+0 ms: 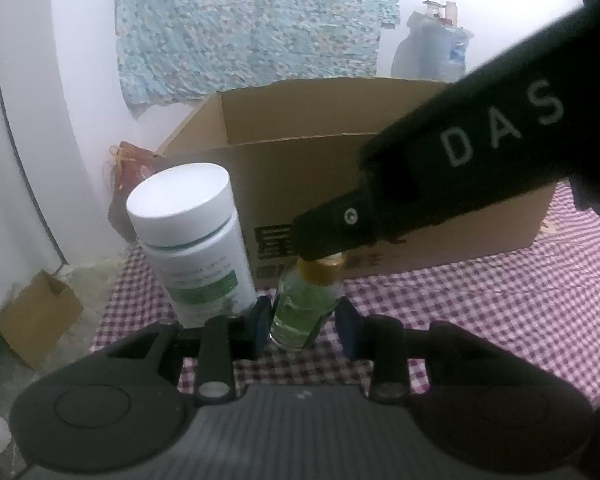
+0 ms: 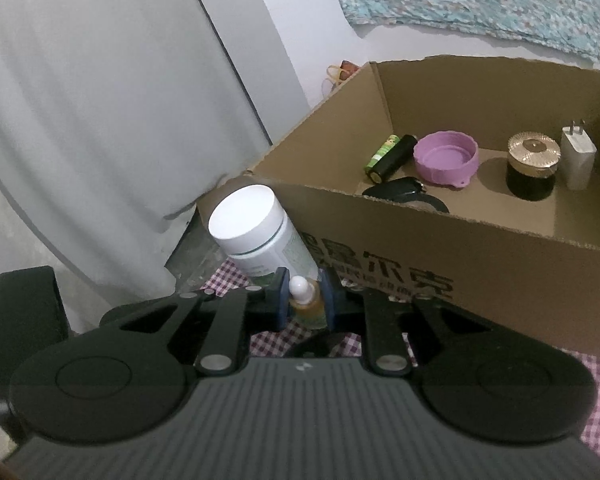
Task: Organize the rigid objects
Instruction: 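Close the right gripper on the gold cap of the dropper bottle, then lift the dropper bottle with the right gripper and carry it into the box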
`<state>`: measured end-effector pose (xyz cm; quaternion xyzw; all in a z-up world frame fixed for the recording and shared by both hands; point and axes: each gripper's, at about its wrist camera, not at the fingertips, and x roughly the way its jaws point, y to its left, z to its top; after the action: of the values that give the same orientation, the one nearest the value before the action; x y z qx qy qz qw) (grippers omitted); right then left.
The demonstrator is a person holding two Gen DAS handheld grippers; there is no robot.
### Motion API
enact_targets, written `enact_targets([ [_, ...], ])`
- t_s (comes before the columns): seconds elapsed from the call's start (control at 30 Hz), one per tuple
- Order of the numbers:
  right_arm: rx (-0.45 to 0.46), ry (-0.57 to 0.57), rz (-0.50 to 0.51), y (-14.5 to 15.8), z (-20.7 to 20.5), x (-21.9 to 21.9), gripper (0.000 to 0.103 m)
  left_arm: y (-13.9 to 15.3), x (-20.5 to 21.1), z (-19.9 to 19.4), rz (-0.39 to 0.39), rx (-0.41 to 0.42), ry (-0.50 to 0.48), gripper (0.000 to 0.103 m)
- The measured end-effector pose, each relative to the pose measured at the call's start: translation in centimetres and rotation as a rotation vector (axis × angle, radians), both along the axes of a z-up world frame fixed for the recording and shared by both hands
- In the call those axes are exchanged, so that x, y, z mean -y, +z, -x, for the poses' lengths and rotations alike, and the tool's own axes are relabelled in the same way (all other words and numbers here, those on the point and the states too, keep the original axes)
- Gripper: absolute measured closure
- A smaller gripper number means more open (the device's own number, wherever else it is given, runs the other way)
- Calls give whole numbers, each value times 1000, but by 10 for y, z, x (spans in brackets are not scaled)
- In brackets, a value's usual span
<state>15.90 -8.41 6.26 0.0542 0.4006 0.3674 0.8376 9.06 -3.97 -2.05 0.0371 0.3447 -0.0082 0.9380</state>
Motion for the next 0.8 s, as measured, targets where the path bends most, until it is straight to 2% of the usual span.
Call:
enact_targets([
  [0.17, 8, -10, 3, 5, 8, 5, 87, 5, 7, 8, 19, 2, -26, 68],
  [0.3, 36, -14, -6, 19, 17, 13, 87, 17, 14, 17, 26, 48, -42, 68],
  [0.6, 203, -15, -55, 72, 37, 32, 86, 62, 32, 31, 26, 194, -72, 69],
  [0.8, 309, -15, -68, 108, 23, 35, 86, 91, 37, 4, 80, 225, -101, 70],
])
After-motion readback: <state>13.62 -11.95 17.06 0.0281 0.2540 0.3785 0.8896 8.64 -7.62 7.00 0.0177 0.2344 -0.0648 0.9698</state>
